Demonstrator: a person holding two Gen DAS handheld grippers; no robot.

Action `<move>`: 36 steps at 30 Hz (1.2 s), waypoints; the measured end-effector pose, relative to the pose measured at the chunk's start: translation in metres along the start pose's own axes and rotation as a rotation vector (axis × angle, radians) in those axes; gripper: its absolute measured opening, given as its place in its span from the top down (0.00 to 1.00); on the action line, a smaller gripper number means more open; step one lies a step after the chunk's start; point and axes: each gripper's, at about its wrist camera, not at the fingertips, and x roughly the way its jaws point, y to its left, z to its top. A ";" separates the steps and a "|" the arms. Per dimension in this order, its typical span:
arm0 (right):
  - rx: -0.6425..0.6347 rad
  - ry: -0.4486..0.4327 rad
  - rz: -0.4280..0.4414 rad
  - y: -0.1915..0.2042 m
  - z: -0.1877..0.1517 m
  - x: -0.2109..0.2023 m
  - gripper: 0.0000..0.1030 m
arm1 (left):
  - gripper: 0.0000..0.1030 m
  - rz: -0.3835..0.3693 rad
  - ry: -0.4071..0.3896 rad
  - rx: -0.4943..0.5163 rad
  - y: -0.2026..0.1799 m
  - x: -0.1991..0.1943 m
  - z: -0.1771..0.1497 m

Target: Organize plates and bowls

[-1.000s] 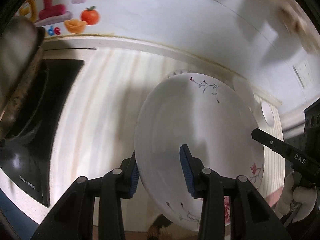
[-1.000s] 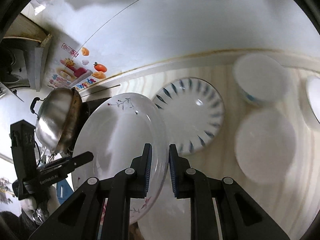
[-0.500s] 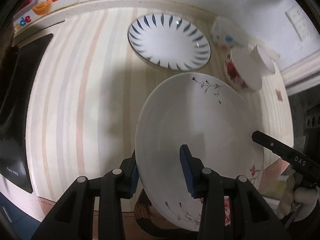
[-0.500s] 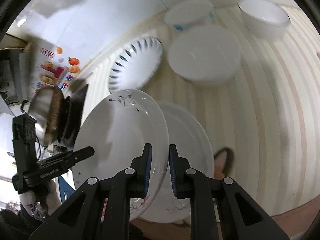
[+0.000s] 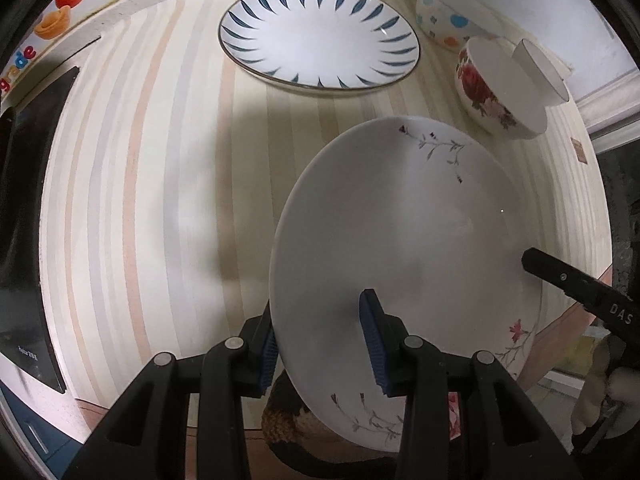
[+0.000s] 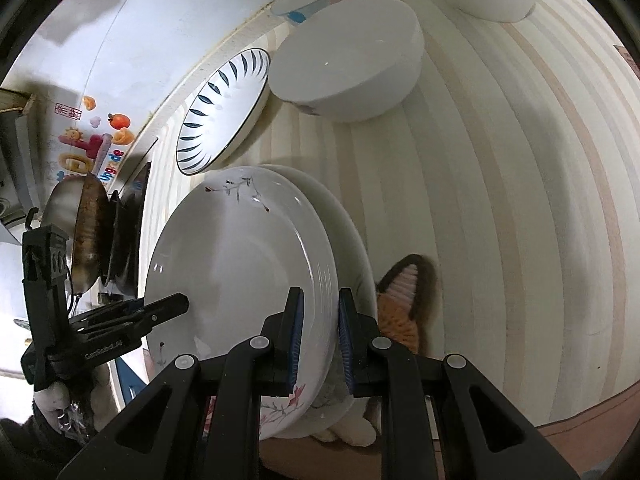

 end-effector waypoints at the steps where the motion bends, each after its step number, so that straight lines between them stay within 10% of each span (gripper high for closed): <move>1: -0.003 0.000 -0.004 0.000 0.000 0.000 0.82 | 0.66 0.007 0.005 0.005 -0.001 0.002 0.000; 36: -0.083 -0.054 -0.039 0.040 0.036 -0.050 0.80 | 0.66 0.093 -0.017 0.004 -0.021 -0.024 0.032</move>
